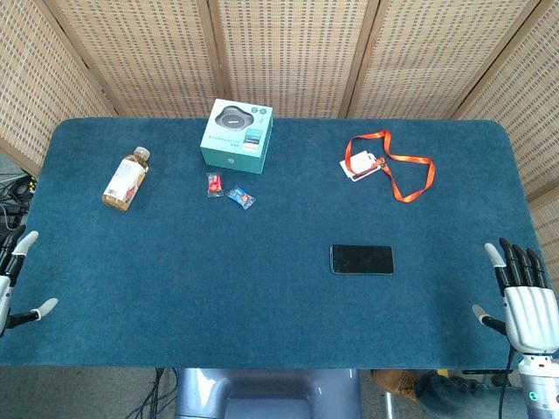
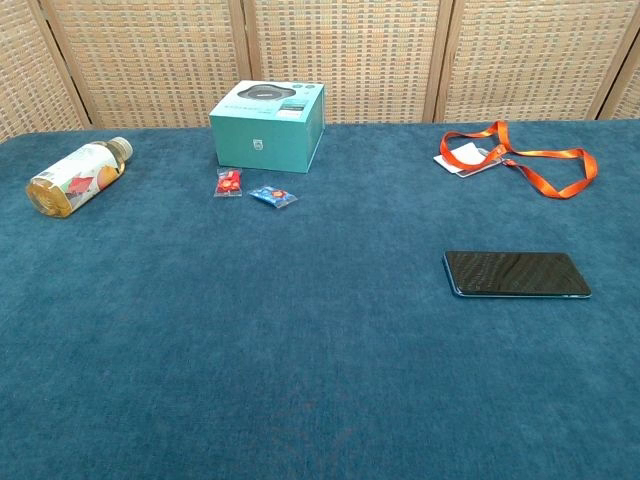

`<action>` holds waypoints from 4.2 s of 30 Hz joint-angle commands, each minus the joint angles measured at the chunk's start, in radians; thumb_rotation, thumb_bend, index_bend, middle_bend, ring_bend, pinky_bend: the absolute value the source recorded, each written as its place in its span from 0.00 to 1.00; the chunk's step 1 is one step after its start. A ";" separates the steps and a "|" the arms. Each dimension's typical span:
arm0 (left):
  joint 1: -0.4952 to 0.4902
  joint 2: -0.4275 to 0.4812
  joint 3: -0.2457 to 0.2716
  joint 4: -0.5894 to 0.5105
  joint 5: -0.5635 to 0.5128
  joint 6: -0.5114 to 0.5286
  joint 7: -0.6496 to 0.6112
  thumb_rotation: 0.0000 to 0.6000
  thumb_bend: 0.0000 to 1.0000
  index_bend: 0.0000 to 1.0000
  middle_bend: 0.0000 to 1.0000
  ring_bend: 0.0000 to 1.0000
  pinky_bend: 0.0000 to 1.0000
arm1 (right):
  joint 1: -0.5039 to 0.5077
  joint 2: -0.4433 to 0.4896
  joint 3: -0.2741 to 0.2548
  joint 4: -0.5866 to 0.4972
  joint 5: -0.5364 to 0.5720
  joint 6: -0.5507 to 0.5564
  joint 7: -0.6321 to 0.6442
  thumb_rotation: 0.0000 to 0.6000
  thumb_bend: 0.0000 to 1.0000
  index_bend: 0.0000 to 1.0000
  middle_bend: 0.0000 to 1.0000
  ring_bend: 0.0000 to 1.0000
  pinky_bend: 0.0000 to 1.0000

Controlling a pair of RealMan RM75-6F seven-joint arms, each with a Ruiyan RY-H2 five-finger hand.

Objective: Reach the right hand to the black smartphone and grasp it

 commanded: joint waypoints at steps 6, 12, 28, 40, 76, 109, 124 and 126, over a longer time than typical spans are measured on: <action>0.001 -0.003 0.002 0.000 0.001 -0.001 0.006 1.00 0.00 0.00 0.00 0.00 0.00 | 0.020 -0.005 -0.017 0.000 -0.015 -0.045 0.005 1.00 0.00 0.00 0.00 0.00 0.00; 0.004 -0.018 0.000 0.005 -0.007 0.003 0.036 1.00 0.00 0.00 0.00 0.00 0.00 | 0.135 -0.020 -0.012 -0.001 -0.046 -0.209 -0.006 1.00 0.04 0.01 0.00 0.00 0.00; -0.013 -0.052 -0.023 0.028 -0.082 -0.041 0.064 1.00 0.00 0.00 0.00 0.00 0.00 | 0.420 -0.231 0.071 0.104 0.037 -0.552 -0.199 1.00 0.50 0.20 0.00 0.00 0.00; -0.025 -0.055 -0.031 0.040 -0.112 -0.070 0.063 1.00 0.00 0.00 0.00 0.00 0.00 | 0.479 -0.349 0.047 0.201 0.084 -0.622 -0.291 1.00 0.50 0.23 0.00 0.00 0.00; -0.030 -0.061 -0.032 0.039 -0.123 -0.078 0.071 1.00 0.00 0.00 0.00 0.00 0.00 | 0.517 -0.526 -0.012 0.497 0.091 -0.595 -0.297 1.00 0.50 0.16 0.00 0.00 0.00; -0.039 -0.060 -0.037 0.037 -0.143 -0.096 0.070 1.00 0.00 0.00 0.00 0.00 0.00 | 0.662 -0.479 0.149 0.555 0.236 -0.680 -0.386 1.00 0.78 0.36 0.00 0.00 0.00; -0.049 -0.058 -0.041 0.042 -0.156 -0.116 0.060 1.00 0.00 0.00 0.00 0.00 0.00 | 0.792 -0.620 0.233 0.769 0.381 -0.739 -0.482 1.00 0.66 0.33 0.01 0.00 0.00; -0.049 -0.057 -0.042 0.042 -0.157 -0.115 0.056 1.00 0.00 0.00 0.00 0.00 0.00 | 0.785 -0.603 0.229 0.745 0.369 -0.715 -0.464 1.00 0.66 0.33 0.01 0.00 0.00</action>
